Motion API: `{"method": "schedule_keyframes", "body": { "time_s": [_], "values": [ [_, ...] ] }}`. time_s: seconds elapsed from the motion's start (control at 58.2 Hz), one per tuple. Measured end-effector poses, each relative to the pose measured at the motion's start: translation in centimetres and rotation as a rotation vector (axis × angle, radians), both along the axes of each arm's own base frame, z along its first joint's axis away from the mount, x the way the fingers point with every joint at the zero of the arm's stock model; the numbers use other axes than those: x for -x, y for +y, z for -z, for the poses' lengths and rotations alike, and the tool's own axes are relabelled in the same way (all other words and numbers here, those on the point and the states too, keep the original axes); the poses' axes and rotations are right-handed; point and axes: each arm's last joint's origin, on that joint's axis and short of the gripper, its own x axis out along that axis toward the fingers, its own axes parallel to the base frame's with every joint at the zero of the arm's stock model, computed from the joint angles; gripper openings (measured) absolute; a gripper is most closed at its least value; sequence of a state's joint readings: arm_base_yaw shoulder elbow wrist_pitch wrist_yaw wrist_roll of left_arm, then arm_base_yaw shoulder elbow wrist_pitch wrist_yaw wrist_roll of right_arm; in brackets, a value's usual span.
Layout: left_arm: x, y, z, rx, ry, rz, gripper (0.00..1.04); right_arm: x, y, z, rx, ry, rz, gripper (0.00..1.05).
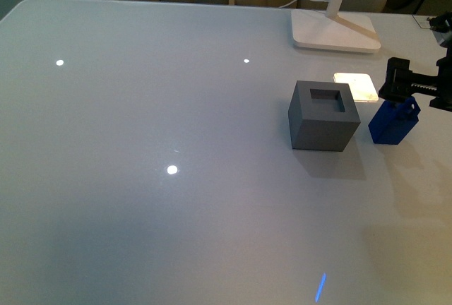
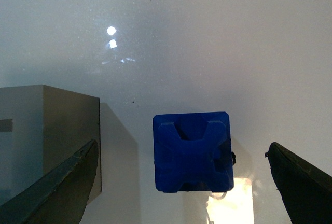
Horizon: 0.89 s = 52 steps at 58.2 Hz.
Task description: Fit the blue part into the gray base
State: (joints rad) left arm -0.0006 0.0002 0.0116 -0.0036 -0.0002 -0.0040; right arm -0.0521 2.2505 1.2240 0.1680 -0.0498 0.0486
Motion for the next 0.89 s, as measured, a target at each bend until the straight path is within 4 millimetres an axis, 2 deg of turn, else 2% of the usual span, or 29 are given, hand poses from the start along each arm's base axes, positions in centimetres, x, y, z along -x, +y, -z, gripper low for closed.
{"method": "schedule_keyframes", "body": {
  "time_s": [0.361,0.515,0.584,0.635,0.79,0.893],
  "values": [
    [0.0,0.0,0.0,0.0,0.0,0.0,0.97,-1.0,-0.1,2.1,0.003,0.045,0.025,0.96],
    [0.0,0.0,0.0,0.0,0.0,0.0,0.97,-0.9,-0.2,2.4,0.002,0.055,0.032,0.76],
    [0.0,0.0,0.0,0.0,0.0,0.0,0.97,-0.8,-0.4,2.4,-0.001,0.057,0.039,0.58],
    [0.0,0.0,0.0,0.0,0.0,0.0,0.97,-0.5,-0.5,2.2,-0.003,0.06,0.044,0.49],
    [0.0,0.0,0.0,0.0,0.0,0.0,0.97,0.7,-0.5,1.0,-0.016,0.064,0.057,0.46],
    [0.0,0.0,0.0,0.0,0.0,0.0,0.97,1.5,-0.4,-0.9,-0.028,0.037,0.06,0.46]
  ]
}}
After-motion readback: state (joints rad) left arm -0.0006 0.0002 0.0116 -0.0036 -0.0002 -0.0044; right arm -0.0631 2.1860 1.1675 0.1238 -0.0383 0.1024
